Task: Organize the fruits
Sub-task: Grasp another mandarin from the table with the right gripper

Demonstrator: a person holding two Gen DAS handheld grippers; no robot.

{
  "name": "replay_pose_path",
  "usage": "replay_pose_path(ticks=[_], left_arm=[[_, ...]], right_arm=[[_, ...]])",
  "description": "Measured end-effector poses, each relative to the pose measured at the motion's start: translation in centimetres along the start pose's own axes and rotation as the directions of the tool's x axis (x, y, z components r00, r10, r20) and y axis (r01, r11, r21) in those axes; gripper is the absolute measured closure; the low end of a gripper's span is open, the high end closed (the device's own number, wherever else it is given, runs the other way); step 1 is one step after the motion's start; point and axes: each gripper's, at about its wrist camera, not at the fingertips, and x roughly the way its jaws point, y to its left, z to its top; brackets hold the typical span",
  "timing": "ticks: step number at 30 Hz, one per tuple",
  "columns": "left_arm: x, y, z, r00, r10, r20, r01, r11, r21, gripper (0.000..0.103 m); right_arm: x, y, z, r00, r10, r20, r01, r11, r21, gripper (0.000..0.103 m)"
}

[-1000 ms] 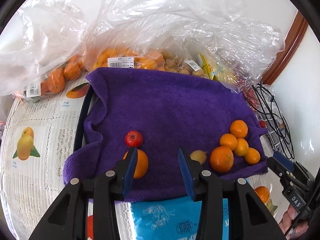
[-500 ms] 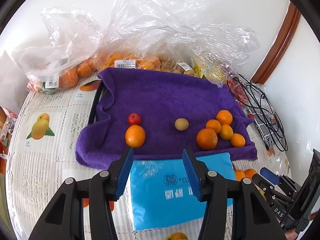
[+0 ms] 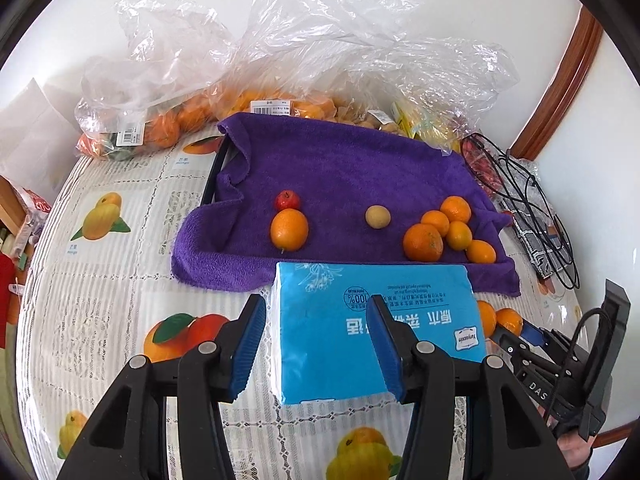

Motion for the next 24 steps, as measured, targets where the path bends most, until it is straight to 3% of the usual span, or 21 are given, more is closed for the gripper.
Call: replay_pose_path(ticks=[10,16,24], left_arm=[[-0.1,-0.5,-0.7,1.0,-0.023,-0.003,0.023,1.0,0.014,0.053],[-0.7,-1.5,-1.2,0.997,-0.079,0.002,0.079,0.996,0.035,0.053],[-0.9,-6.8,-2.0,0.989,-0.148,-0.006,0.147,0.978,0.149,0.053]], right_arm=[[-0.3,0.0,-0.5,1.0,-0.005,0.008,0.005,1.0,0.006,0.059],[-1.5,-0.3,-1.1,0.999,-0.025,0.024,0.025,0.999,0.03,0.059],[-5.5,-2.3,-2.0,0.994,-0.072,0.084,0.068,0.996,0.05,0.059]])
